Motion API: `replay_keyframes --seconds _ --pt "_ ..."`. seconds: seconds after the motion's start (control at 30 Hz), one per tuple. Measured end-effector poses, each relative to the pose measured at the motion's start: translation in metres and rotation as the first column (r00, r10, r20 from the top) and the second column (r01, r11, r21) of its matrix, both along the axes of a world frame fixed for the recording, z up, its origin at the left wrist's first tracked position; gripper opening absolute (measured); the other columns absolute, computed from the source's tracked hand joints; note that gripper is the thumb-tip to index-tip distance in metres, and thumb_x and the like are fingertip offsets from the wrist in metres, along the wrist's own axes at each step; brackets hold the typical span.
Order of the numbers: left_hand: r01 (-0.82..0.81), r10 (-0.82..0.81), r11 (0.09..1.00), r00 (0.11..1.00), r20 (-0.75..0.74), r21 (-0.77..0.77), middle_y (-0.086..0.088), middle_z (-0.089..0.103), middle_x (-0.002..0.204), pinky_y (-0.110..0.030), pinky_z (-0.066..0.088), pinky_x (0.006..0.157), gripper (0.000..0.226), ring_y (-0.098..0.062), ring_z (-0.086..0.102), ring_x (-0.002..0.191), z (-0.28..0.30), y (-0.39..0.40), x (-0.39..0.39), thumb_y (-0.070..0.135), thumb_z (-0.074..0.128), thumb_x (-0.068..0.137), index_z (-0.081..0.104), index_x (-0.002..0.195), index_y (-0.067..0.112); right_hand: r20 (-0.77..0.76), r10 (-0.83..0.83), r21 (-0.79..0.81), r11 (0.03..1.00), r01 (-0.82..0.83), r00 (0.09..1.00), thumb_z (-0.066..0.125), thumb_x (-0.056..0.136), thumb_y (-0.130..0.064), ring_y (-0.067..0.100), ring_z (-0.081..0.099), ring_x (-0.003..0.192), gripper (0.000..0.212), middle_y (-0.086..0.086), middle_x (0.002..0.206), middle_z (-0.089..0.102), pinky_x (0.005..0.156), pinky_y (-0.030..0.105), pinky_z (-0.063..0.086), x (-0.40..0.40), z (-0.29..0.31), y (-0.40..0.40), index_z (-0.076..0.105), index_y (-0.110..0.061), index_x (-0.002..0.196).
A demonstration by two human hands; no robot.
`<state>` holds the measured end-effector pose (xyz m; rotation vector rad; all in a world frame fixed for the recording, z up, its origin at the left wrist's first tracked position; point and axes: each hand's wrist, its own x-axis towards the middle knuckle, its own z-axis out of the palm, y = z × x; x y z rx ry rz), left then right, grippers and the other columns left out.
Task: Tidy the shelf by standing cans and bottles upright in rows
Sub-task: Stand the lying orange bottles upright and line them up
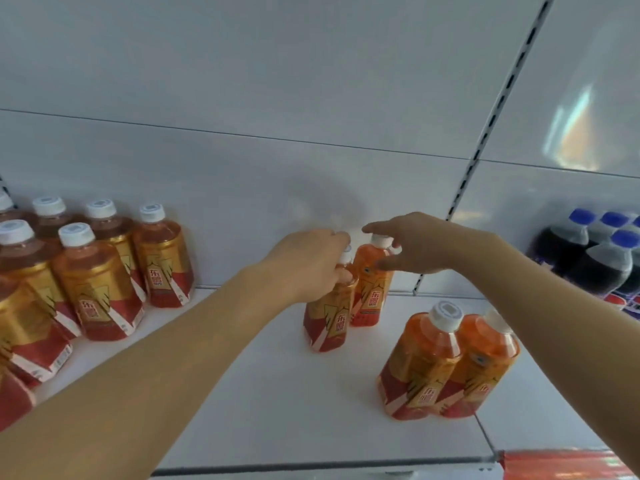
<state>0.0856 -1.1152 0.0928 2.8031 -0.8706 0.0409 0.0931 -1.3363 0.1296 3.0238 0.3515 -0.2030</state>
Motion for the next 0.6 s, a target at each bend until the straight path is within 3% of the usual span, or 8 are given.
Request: replay_keyframes --seconds 0.17,0.33,0.47,0.6 --pt "-0.038 0.036 0.998 0.998 0.06 0.041 0.001 0.06 0.125 -0.035 0.042 0.081 0.041 -0.026 0.062 0.111 0.004 0.0 -0.004 0.048 0.051 0.107 0.06 0.137 0.022 0.13 0.118 -0.077 0.991 -0.109 0.984 0.073 0.096 -0.052 0.022 0.059 0.124 0.051 -0.006 0.134 0.07 0.1 0.04 0.05 0.009 0.005 0.012 0.062 -0.038 0.143" --pt "-0.086 0.082 0.986 0.996 0.038 0.145 0.003 0.061 0.124 -0.043 0.052 0.09 0.04 -0.024 0.059 0.115 0.014 0.042 -0.022 0.048 0.051 0.107 0.06 0.137 0.024 0.132 0.235 -0.146 0.965 -0.215 0.963 0.07 0.096 -0.054 0.021 0.063 0.116 0.046 -0.008 0.125 0.071 0.092 0.04 0.054 -0.007 0.009 0.049 0.063 -0.042 0.139" --pt "-0.11 0.109 0.973 0.994 0.018 0.202 0.006 0.061 0.129 -0.047 0.052 0.095 0.037 -0.021 0.054 0.122 0.026 0.1 -0.042 0.045 0.055 0.105 0.059 0.138 0.03 0.157 0.297 -0.106 0.953 -0.282 0.942 0.065 0.097 -0.06 0.022 0.063 0.117 0.045 -0.008 0.127 0.071 0.088 0.038 0.052 -0.019 0.008 0.094 0.063 -0.043 0.138" --pt "-0.138 0.141 0.973 0.99 -0.006 0.187 0.008 0.063 0.118 -0.044 0.053 0.093 0.029 -0.016 0.057 0.111 0.03 0.166 -0.055 0.044 0.061 0.1 0.063 0.126 0.032 0.186 0.336 -0.059 0.942 -0.331 0.923 0.063 0.099 -0.059 0.021 0.061 0.121 0.044 -0.008 0.129 0.07 0.084 0.036 0.045 -0.027 0.003 0.151 0.063 -0.041 0.138"
